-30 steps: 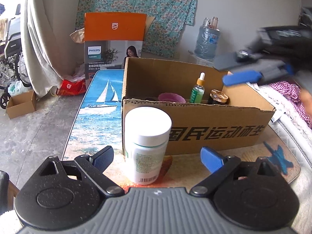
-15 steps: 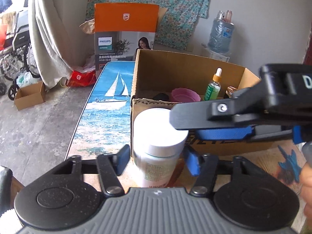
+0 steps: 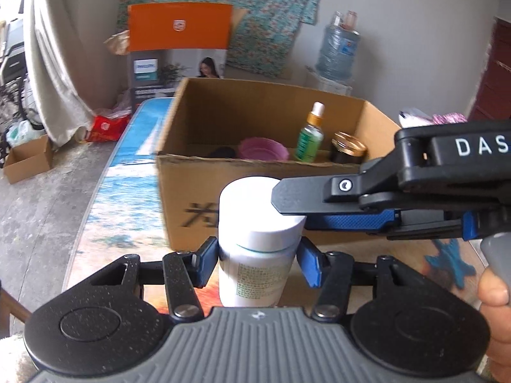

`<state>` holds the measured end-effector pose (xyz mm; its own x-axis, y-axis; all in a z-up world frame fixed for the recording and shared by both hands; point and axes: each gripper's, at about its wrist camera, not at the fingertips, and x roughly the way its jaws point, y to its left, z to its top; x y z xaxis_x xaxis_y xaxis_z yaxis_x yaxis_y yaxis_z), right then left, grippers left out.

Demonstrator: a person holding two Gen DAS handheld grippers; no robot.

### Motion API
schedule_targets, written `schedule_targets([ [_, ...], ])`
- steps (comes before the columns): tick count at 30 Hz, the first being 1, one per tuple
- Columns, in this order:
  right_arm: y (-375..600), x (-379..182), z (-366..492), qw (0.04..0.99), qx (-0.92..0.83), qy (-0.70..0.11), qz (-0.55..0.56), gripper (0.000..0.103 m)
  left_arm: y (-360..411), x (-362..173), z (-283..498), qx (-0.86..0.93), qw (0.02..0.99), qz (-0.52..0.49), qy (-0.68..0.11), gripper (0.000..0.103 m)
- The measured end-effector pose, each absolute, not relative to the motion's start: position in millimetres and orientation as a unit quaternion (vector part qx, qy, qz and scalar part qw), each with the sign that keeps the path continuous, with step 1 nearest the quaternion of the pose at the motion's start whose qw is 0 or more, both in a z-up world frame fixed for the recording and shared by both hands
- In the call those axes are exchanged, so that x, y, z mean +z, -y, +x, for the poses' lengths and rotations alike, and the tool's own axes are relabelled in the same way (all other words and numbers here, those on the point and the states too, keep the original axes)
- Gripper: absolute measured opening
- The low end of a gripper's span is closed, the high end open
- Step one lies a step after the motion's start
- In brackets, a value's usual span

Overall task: Organize rigid objects
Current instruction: 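Grasp the white pill bottle around its body with the right tool, then carry the white pill bottle into the box and open the right tool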

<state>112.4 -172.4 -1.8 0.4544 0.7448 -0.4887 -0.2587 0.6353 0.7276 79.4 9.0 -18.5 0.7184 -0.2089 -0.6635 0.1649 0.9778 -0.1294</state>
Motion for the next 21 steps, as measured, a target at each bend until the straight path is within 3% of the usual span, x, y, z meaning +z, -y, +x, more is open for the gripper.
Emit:
schedule_targets([
  [21,203.6,-12.2,97.9,0.812,0.273,-0.42,0.299,0.039,19.2,-23.4,82.8,-0.128,0.918,0.001,-0.376,0.056],
])
